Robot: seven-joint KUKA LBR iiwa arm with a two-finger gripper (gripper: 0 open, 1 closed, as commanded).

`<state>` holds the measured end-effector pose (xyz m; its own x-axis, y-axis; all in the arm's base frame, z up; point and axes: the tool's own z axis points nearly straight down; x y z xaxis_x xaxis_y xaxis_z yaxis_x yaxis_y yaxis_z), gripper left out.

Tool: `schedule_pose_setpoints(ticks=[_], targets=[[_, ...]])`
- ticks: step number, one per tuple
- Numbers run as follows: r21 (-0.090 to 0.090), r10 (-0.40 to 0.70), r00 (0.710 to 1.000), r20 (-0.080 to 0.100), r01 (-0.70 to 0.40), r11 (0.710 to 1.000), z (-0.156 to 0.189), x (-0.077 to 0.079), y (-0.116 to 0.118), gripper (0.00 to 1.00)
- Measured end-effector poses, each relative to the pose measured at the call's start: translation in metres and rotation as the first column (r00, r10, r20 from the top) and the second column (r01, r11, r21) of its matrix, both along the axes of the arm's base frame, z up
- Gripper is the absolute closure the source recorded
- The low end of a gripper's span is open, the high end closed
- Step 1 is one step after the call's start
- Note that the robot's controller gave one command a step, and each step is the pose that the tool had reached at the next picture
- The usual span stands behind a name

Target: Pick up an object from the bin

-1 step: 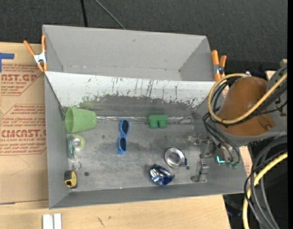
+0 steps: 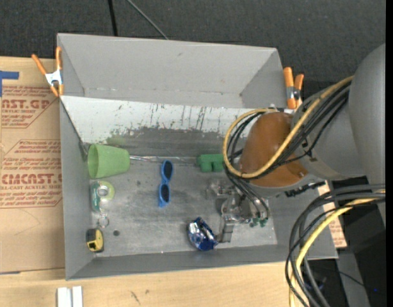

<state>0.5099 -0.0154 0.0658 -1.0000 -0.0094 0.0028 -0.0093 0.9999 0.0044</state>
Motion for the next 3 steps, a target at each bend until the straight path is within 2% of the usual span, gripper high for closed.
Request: schedule_pose_setpoints(ticks=[1, 2, 3], targets=[[-0.002, 0.503, 0.864, 0.006, -0.503, 0.864, 0.004, 0.062, -0.127, 0.0], [0.003, 0.475, 0.88, 0.001, -0.475, 0.88, 0.006, 0.006, -0.075, 0.0], [-0.003, 0.473, 0.881, 0.004, -0.473, 0.881, 0.007, 0.008, -0.079, 1.0]])
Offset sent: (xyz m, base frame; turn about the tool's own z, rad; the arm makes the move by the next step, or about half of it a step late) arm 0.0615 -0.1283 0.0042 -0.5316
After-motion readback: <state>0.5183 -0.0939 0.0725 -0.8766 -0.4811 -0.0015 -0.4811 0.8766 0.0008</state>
